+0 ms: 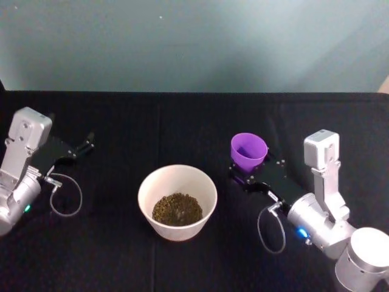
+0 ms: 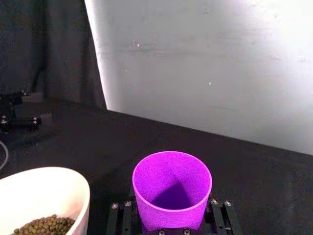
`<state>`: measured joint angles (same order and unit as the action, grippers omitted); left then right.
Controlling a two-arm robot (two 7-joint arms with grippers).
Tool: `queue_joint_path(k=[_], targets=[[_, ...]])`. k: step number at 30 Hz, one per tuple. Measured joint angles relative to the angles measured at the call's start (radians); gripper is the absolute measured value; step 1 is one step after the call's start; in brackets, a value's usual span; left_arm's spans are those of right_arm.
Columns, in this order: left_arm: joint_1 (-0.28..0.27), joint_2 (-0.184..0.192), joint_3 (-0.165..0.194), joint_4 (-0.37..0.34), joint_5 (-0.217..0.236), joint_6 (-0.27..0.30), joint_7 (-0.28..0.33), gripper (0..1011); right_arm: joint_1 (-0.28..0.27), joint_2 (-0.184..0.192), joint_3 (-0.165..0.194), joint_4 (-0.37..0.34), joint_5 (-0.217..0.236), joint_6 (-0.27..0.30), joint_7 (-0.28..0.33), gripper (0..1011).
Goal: Pick up the cup and pour the mung beans from the cup into the bowl.
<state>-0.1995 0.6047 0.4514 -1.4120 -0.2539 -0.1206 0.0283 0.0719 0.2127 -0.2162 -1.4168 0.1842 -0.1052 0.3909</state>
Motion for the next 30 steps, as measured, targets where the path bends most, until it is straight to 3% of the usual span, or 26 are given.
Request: queue_joint_path(k=[18,30], targets=[[0.000,0.000,0.000,0.000,0.000,0.000,0.000,1000,0.048,0.037,-0.061,0.073,0.010,0.018,-0.007,728],[0.000,0.000,0.000,0.000,0.000,0.000,0.000,1000,0.039,0.053,-0.069,0.053,0.024,-0.008,-0.022,1002]])
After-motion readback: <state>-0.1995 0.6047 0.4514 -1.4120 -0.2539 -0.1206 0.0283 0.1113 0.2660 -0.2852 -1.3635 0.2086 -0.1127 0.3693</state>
